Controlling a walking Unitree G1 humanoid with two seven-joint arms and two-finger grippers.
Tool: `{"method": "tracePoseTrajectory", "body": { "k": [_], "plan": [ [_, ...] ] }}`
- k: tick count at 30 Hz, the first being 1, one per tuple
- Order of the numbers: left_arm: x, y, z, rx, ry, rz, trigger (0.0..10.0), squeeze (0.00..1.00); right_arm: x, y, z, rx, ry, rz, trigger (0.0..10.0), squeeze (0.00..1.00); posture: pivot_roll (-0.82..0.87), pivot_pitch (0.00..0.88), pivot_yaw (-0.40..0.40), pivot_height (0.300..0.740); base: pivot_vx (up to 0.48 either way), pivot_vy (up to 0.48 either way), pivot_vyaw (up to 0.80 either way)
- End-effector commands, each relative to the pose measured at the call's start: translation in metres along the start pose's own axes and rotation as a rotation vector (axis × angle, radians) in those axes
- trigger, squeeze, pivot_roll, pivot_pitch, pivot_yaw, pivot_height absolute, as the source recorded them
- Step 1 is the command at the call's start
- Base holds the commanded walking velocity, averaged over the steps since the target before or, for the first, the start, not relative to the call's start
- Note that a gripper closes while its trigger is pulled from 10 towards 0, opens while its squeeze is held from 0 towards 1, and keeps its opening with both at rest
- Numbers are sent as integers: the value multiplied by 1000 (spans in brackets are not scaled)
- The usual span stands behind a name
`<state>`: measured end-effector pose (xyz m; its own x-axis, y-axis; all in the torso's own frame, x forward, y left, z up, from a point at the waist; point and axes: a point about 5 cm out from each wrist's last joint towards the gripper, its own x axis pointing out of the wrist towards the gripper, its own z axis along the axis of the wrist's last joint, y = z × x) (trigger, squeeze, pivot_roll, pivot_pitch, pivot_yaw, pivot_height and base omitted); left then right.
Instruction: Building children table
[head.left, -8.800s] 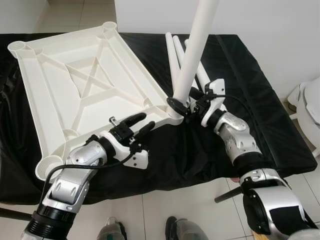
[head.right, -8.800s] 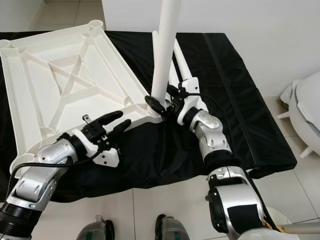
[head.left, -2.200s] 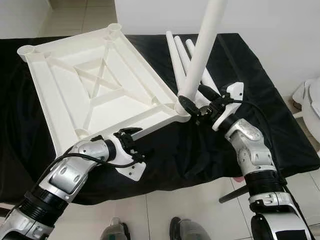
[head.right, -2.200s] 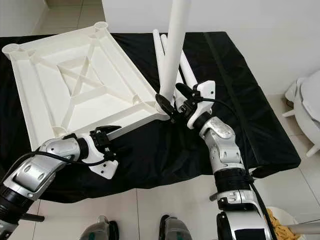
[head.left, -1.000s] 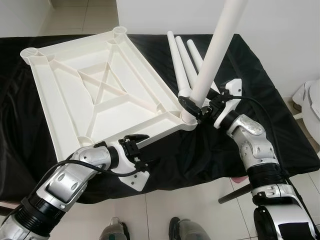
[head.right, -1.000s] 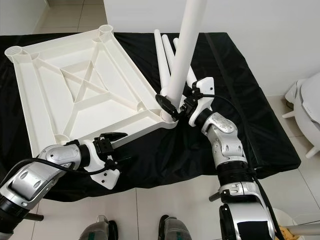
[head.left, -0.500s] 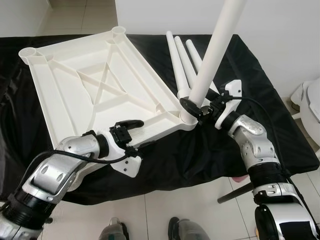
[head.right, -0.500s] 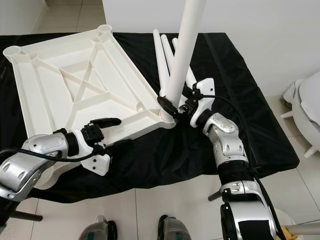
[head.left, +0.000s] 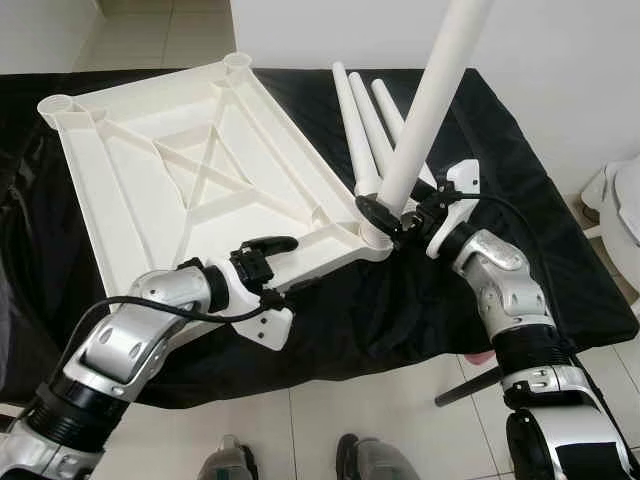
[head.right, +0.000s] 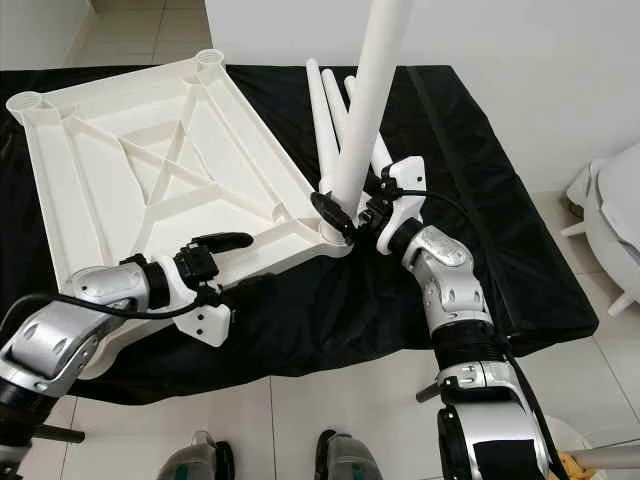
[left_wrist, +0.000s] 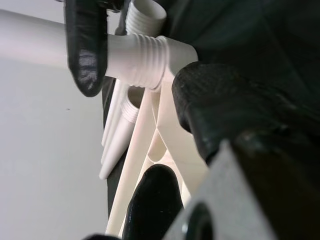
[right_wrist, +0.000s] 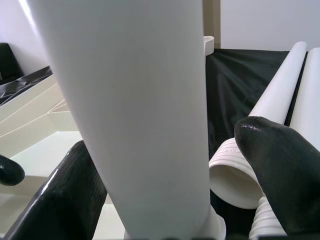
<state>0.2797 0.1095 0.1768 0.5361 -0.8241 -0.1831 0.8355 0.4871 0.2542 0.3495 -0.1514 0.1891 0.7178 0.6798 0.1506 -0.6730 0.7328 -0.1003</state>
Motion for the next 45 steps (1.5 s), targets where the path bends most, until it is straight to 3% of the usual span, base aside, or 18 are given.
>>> {"method": "tracePoseTrajectory", "body": {
  "k": [1,19,39,45],
  "plan": [
    [0,6,-1,-26,9,67,10000,0,-1,3,-4,-1,7,10,10000,0,12,119,-26,740,0,0,0],
    [-7,7,-6,-17,24,67,10000,0,1,7,-6,3,6,24,10000,0,12,109,-23,740,0,0,0],
    [-19,27,-13,43,70,131,10000,0,1,7,-5,2,3,16,10000,0,3,123,-15,740,0,0,0],
    [-22,23,-4,29,24,57,10000,0,-1,6,-8,5,10,4,10000,0,2,126,-13,740,0,0,0]
  ]
}}
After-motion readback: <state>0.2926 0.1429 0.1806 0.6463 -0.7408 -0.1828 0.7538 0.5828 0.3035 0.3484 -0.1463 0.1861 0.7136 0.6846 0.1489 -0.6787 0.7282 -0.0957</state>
